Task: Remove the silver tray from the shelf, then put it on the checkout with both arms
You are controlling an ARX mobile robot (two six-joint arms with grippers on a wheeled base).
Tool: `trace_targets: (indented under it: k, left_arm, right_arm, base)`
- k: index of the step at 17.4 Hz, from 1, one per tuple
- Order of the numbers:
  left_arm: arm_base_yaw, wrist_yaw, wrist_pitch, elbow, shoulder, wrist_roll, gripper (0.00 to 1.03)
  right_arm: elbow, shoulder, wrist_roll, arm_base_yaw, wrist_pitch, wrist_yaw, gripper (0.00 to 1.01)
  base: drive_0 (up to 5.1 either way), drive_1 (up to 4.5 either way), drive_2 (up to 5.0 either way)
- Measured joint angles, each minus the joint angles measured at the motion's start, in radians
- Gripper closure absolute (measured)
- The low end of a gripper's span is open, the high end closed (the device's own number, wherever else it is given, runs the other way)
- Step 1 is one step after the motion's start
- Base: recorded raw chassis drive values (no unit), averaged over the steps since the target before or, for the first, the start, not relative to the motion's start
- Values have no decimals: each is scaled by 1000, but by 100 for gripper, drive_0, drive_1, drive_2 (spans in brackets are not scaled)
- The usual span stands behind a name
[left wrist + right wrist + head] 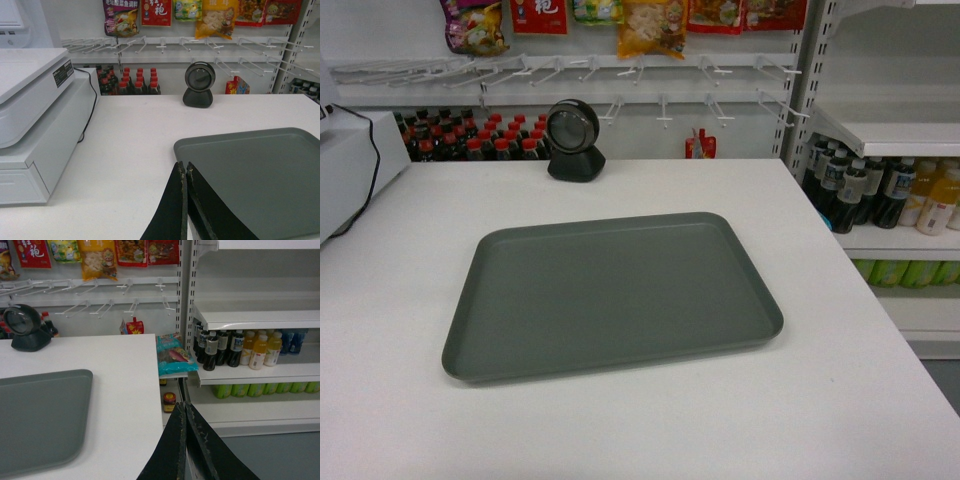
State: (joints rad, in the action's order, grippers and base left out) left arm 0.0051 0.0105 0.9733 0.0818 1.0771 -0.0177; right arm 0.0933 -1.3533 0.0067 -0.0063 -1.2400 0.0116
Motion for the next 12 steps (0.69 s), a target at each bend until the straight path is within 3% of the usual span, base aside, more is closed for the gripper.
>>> trace_targets:
  k: [8,10,11,12]
  left_arm:
    - [-6,-11,-83,-28,-115,0,102]
    - [-6,-10,-154,-44,-205,0,102]
    - [-6,-10,-201,-55,-262,0,102]
    - [-6,-10,-240,-61,-308,0,102]
  right_arm:
    - [-42,140,0,6,106,-13,99]
    - [-63,251,0,6,192,-12,99]
    - [-60,360,0,6,327,-12,99]
    - [-61,448,0,6,389,-12,99]
  base:
    - [0,0,0]
    - [0,0,0]
    - [0,0,0]
    - [0,0,0]
